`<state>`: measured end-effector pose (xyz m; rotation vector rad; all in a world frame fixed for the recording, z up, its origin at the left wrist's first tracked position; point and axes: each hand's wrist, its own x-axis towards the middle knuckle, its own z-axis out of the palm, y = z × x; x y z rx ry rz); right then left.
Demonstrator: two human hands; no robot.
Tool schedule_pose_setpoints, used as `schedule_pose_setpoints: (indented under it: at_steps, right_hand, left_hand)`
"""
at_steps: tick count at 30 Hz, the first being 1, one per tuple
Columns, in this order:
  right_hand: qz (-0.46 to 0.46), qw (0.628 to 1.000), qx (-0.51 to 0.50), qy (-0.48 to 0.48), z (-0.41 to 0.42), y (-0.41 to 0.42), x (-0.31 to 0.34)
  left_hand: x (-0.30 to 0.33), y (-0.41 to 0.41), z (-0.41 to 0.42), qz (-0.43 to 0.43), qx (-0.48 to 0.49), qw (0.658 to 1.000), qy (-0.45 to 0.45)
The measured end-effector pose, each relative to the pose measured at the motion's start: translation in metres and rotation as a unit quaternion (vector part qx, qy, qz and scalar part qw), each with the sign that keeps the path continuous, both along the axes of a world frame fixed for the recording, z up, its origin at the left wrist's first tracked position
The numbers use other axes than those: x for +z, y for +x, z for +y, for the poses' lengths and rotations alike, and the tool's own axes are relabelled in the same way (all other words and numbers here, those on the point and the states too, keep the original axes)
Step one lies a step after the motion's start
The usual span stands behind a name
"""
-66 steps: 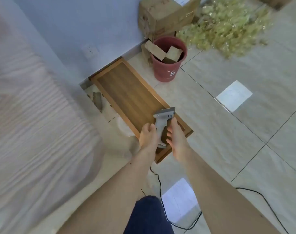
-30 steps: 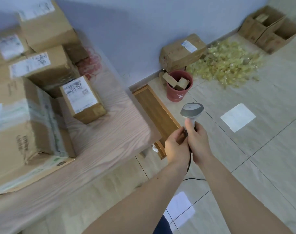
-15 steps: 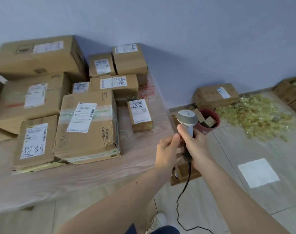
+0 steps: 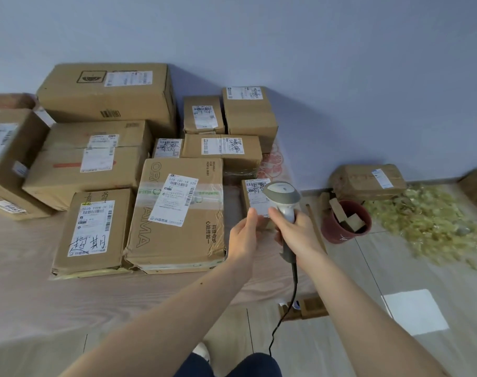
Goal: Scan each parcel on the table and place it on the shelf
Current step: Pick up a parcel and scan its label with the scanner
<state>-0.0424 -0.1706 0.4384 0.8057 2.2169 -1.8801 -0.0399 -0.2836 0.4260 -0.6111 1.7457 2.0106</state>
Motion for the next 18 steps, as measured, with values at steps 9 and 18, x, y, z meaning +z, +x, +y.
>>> schedule_pose_setpoints:
  at_steps: [9, 18]
  right_hand:
    - [-0.062, 0.998, 0.014, 0.019, 0.001, -0.031, -0.03]
    - [-0.07, 0.997, 0.036, 0.021, 0.009, -0.059, -0.042]
  left_hand:
    - [-0.041, -0.047, 0.01, 0.014, 0.049, 0.998, -0.03]
    - [-0.072, -0.066, 0.025, -0.01, 0.115, 0.993, 0.013]
